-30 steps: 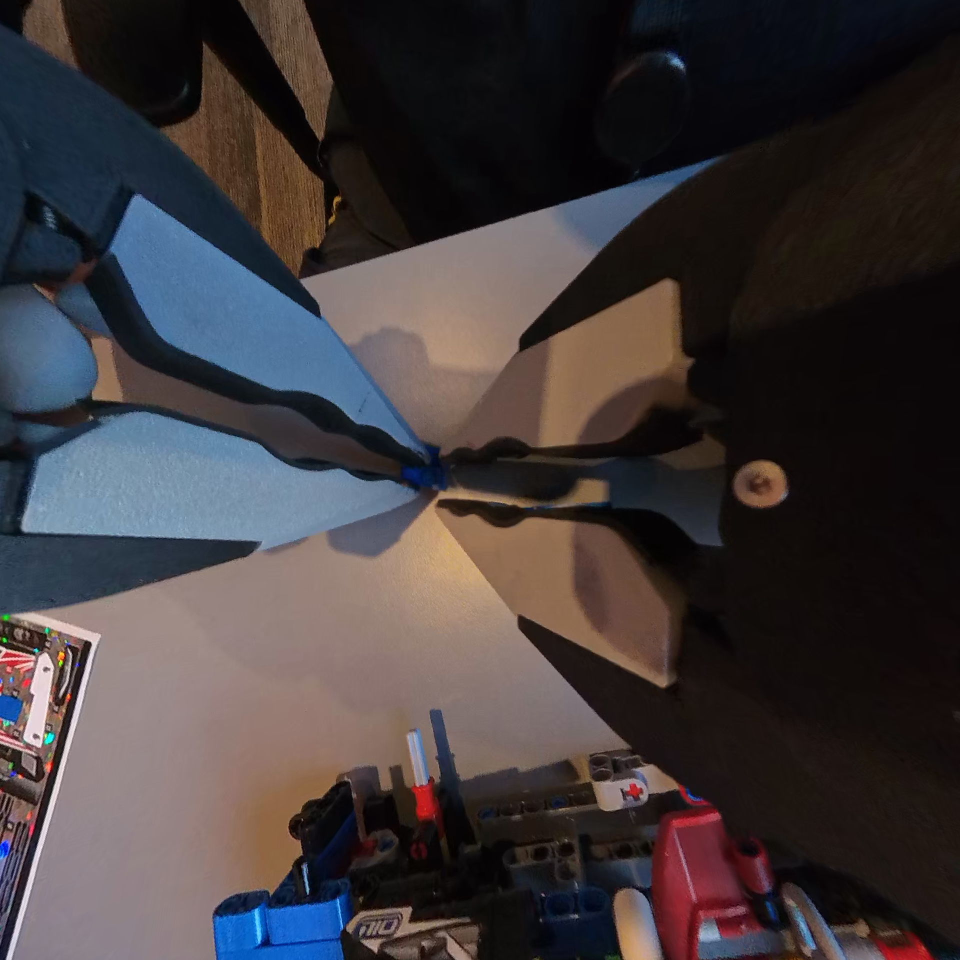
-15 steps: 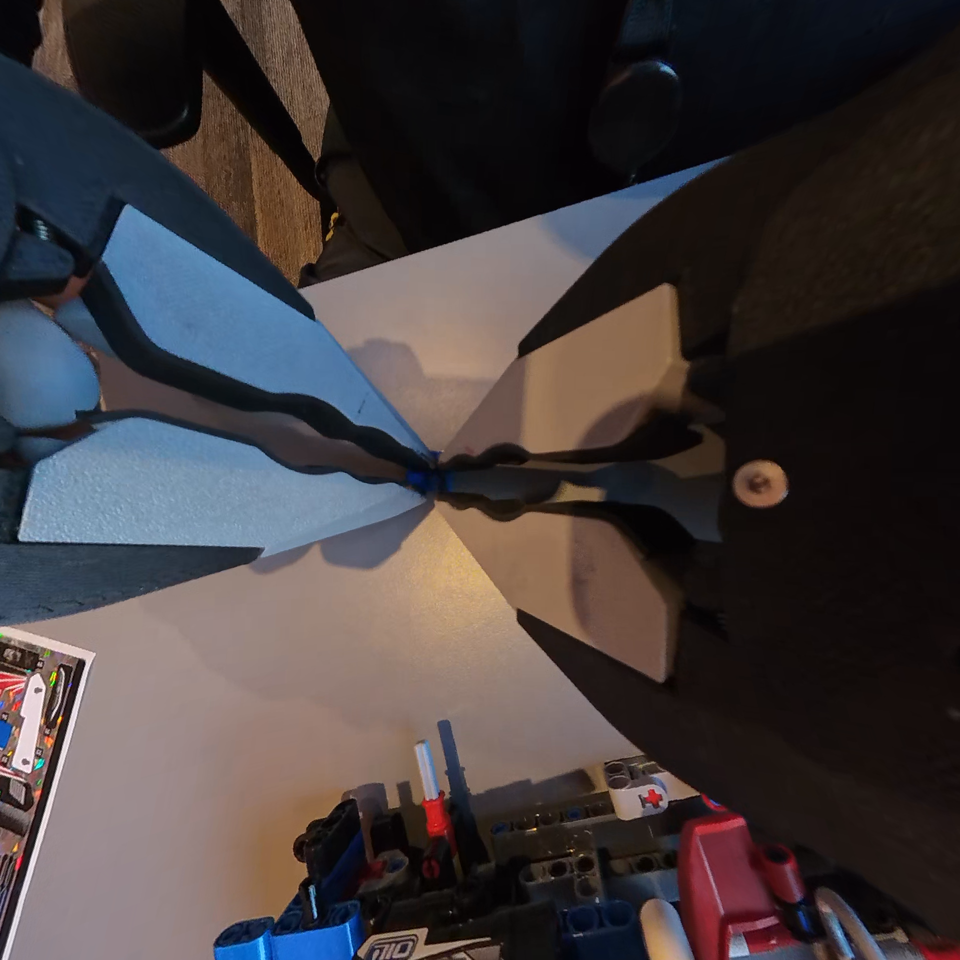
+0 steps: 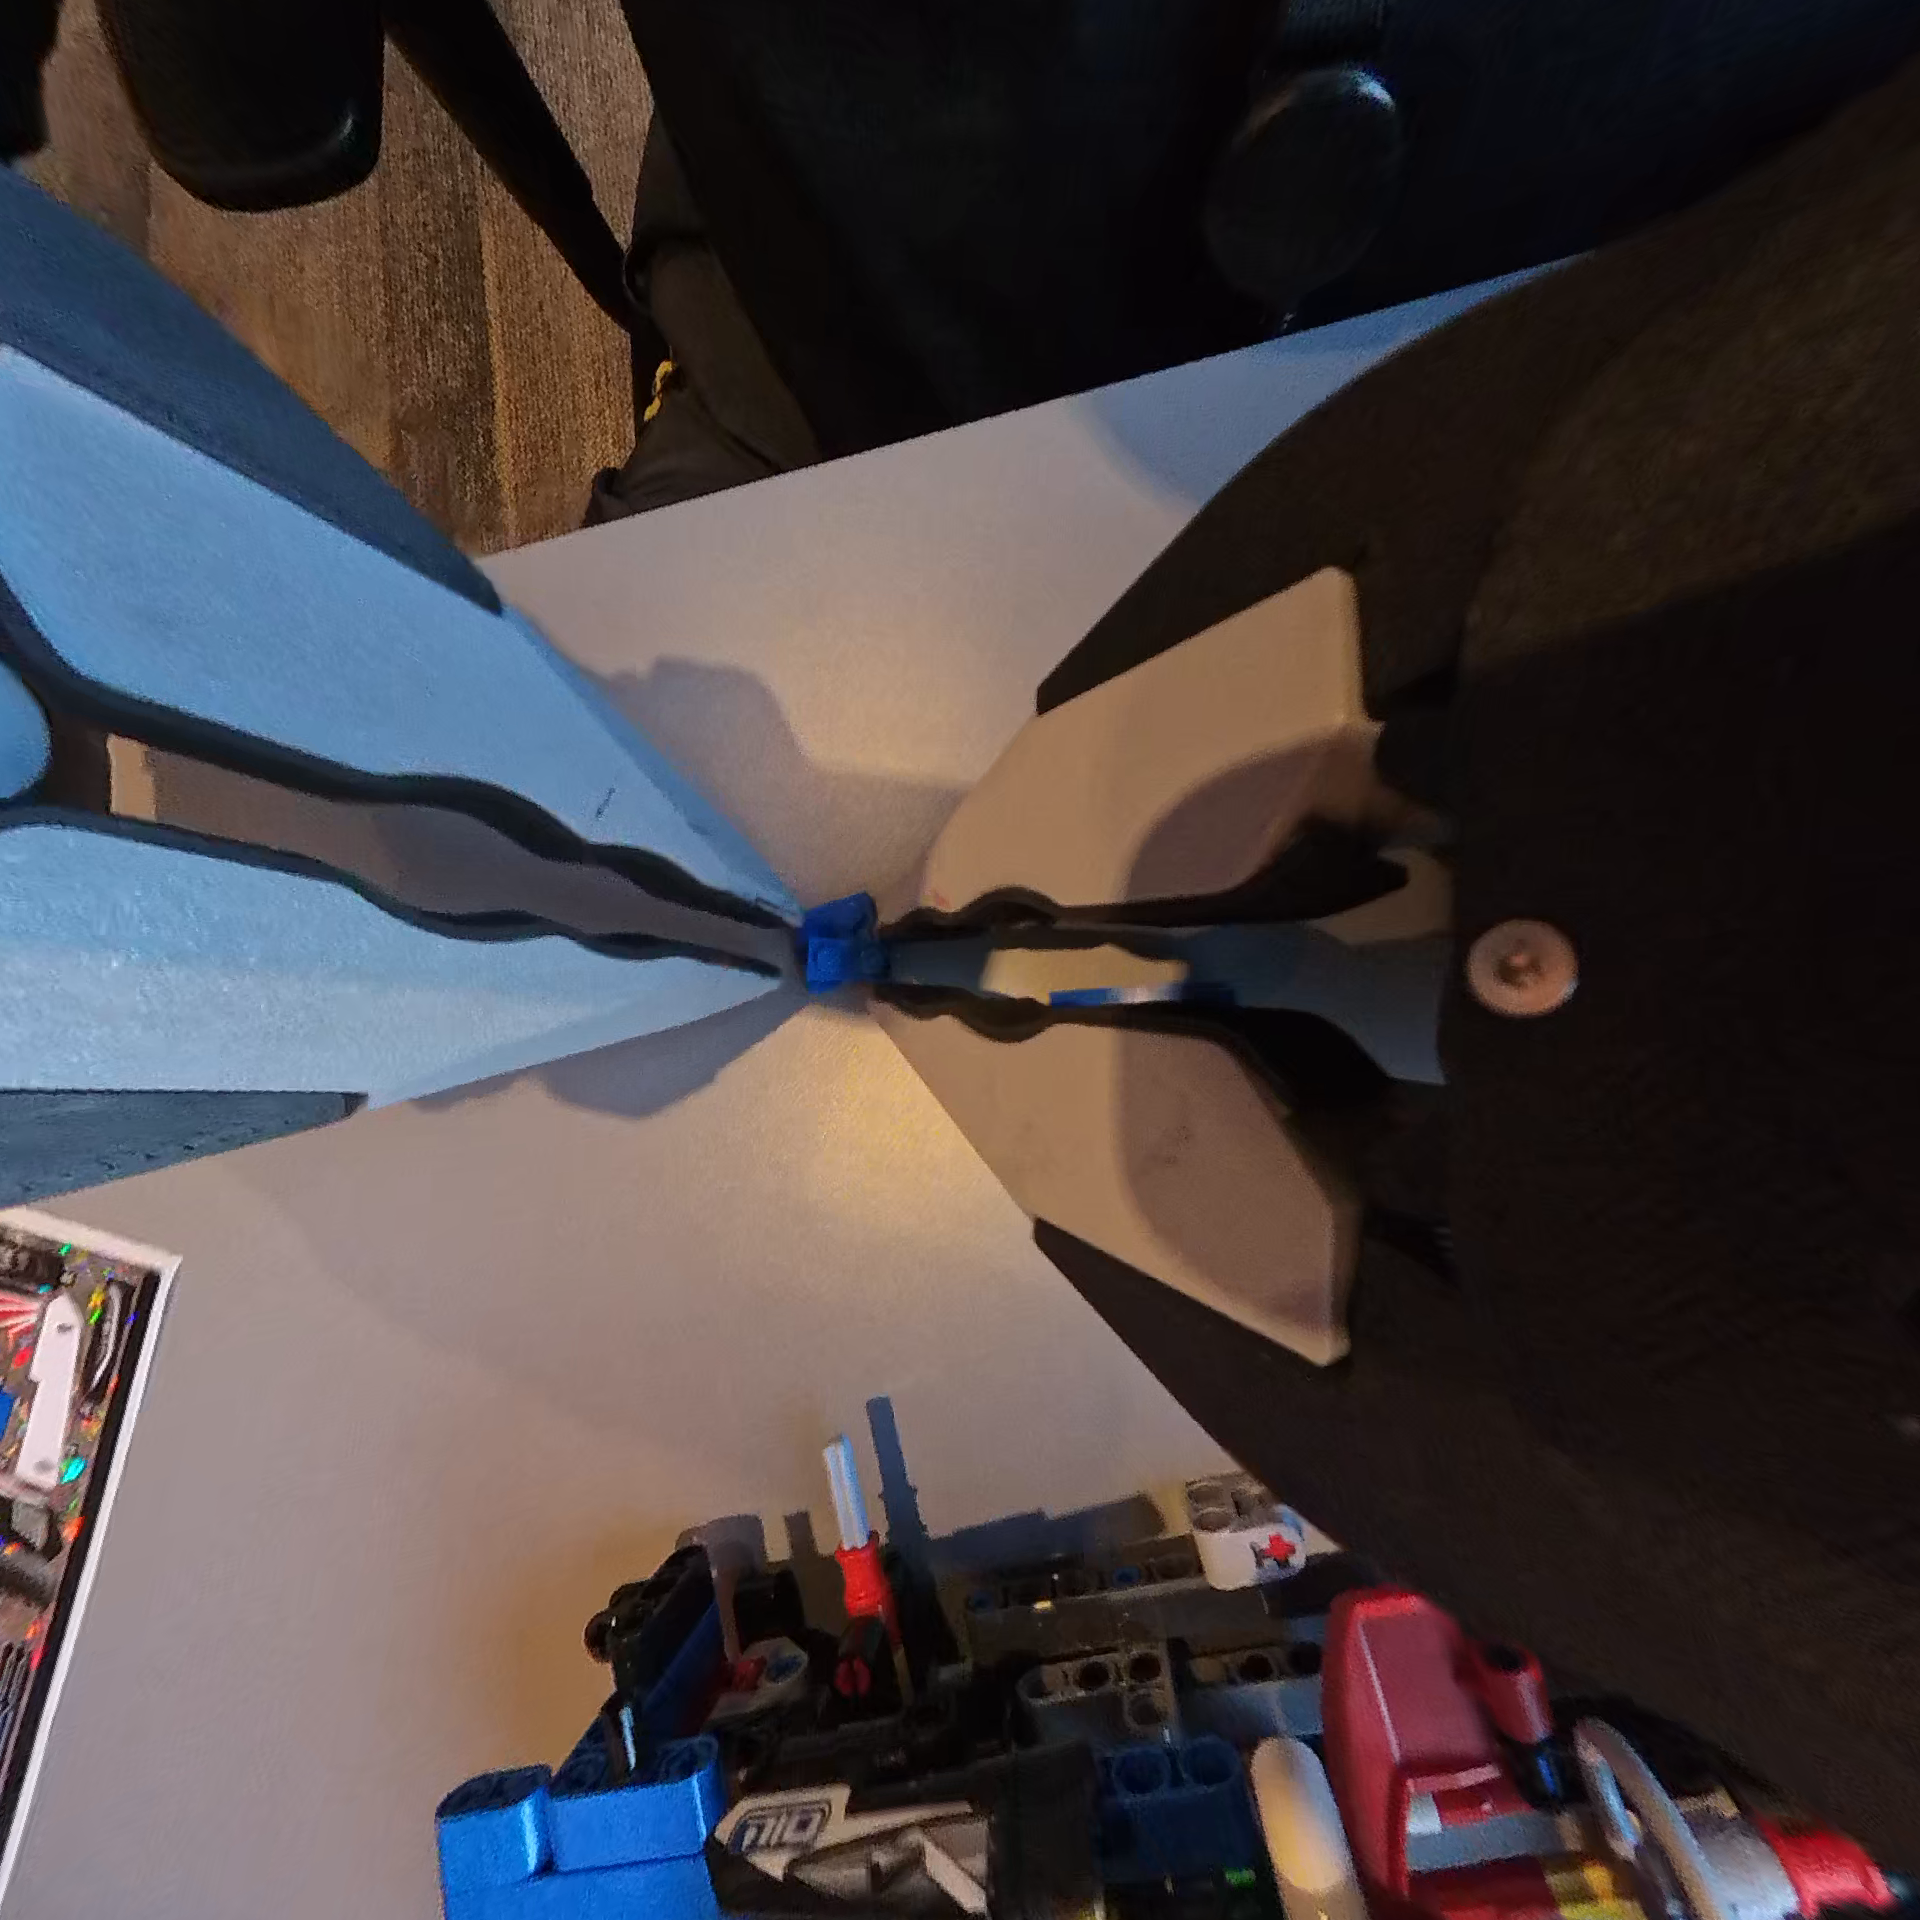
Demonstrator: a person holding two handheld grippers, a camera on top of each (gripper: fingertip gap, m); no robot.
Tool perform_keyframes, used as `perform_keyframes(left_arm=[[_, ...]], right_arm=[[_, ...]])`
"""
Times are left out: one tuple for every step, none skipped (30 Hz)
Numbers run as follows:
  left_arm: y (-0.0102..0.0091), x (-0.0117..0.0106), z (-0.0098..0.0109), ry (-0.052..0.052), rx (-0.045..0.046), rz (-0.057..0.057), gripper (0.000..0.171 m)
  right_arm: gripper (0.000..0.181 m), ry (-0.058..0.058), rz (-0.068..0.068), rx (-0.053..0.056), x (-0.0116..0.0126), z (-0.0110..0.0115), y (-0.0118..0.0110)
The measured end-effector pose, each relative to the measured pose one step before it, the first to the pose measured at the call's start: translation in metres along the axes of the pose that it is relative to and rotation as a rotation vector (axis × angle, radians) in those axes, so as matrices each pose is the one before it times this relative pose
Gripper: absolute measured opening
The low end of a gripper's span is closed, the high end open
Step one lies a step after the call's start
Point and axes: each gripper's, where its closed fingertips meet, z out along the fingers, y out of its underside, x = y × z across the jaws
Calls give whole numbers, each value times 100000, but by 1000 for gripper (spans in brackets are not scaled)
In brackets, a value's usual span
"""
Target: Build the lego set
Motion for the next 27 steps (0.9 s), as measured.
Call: perform_keyframes(left_arm=[[-183,-119,-130,-917,1134,-100,5],[-115,26,-109,150,540,-559,5],[-33,-19,-54,87,-19,-885,5],[5,-46,-11,-134,-147,-737,5],[1,-51,20,-223,-51,-452,5],[28,38,57,201,-280,-220,5],[69,50,59,25,-600,-193,5],[64,0,56,-428,-652,-78,5],[58,18,57,-426,-486,91,5],[53,39,53,-269,-612,-10,5],[60,28,59,-360,-622,-47,5],[-7,-6,36,-449,-125,45,5],[-7,35,10,-89,-175,68,5],[6,21,15,-92,-282,105,5],[-7,-108,-12,-913,-143,-99,5],[-2,-99,-21,-879,-336,-118,5],[-2,-46,-20,-538,-332,-193,5],[-33,-62,-13,-635,-285,-415,5],[-46,-56,-29,-588,-284,-512,5],[-62,3,-8,-210,-111,-328,5],[-79,10,-12,-143,34,-137,5],[-65,-6,-3,-272,199,57,5],[-27,-31,-6,-381,122,-7,5],[25,-42,-2,-342,-131,-103,5],[39,-33,1,-375,-118,-36,5],[31,-11,-6,-173,-114,-73,5],[26,12,-39,-71,-159,-170,5]], right_arm=[[3,124,2048,1550,168,-169,108],[4,-979,2908,2217,51,-205,84],[5,-1239,3106,1828,9,-182,152],[5,-874,2555,1084,5,-100,232],[5,-855,1579,350,-93,2,283],[5,-471,604,-35,-137,93,233],[5,153,-58,-75,-122,155,150],[3,79,-406,-147,-162,178,68],[3,168,-428,-282,-139,199,27],[2,422,-263,-288,-61,188,-5],[1,53,-154,-53,-86,172,-37],[2,-702,-95,357,-182,140,-68],[1,-563,9,440,-139,95,-67],[1,-32,-77,212,-39,26,-19],[1,200,-203,338,10,-77,-10],[1,505,-22,847,104,-170,-78],[1,671,368,1315,206,-233,-144],[1,667,841,1485,306,-237,-129],[1,515,1419,1188,370,-181,-51],[2,-158,1987,274,312,-81,126],[3,-1310,1909,-245,79,11,190],[3,-1654,1166,43,-123,99,125],[3,-963,88,339,-190,163,53],[2,-275,-847,199,-206,200,41],[1,121,-1187,-171,-189,203,45],[1,480,-968,-376,-110,184,46],[1,186,-562,-189,-85,134,2]])
